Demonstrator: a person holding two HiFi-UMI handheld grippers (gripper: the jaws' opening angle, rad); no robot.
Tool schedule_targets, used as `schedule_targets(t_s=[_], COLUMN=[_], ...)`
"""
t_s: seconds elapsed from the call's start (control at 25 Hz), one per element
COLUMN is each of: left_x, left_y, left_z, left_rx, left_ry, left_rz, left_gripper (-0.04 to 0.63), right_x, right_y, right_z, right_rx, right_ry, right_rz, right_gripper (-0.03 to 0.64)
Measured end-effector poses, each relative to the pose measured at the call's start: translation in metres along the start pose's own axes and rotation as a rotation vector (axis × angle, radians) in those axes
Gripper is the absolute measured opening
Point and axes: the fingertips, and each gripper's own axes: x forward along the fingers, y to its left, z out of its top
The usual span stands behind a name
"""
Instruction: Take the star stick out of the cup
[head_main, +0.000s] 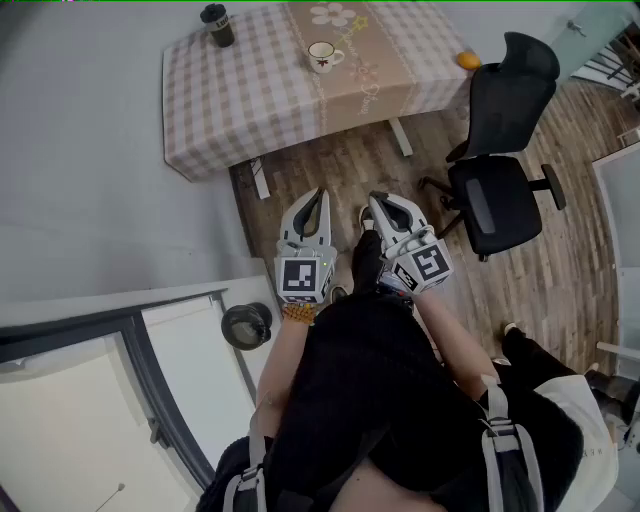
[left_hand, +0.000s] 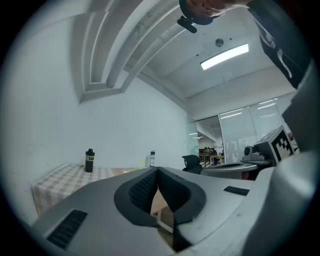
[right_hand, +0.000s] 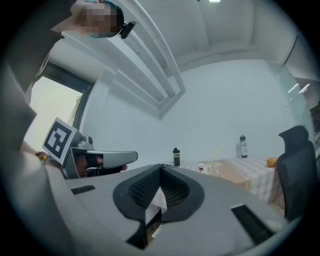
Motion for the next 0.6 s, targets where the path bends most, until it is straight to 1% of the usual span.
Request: schedule_targets(t_s=[0.08, 0.16, 0.24, 0.4, 0.6], left_x=[0.007, 0.015, 0.024, 0.046, 0.081], left_y=[0.003, 0.008, 0.013, 0.024, 0.038], left_z=[-0.002, -0.004, -0.007, -0.013, -0.015], left_rx=[-0.007, -0.01, -0.013, -0.021, -0.013], left_ry=[0.006, 0.011, 0.016, 0.032, 0.052], left_rz=[-0.002, -0.003, -0.001, 0.002, -0.002], left_gripper=[-0.009, -0.009, -0.009, -0.009, -0.009], right_x=[0.008, 0.016, 0.025, 0.046, 0.077], right_y=[0.0, -0.003, -0.01, -0.032, -0.062], right_z=[0.002, 0.002, 0.0, -0.002, 0.001], right_rx=[0.016, 0.016, 0.011, 0.036, 0.046], right_ry=[-0.01, -0.015, -0.009, 0.005, 0.017], right_rz=[0.037, 0.052, 0.044, 0.026, 0.027], right_gripper=[0.003, 0.005, 0.006, 0.006, 0.006])
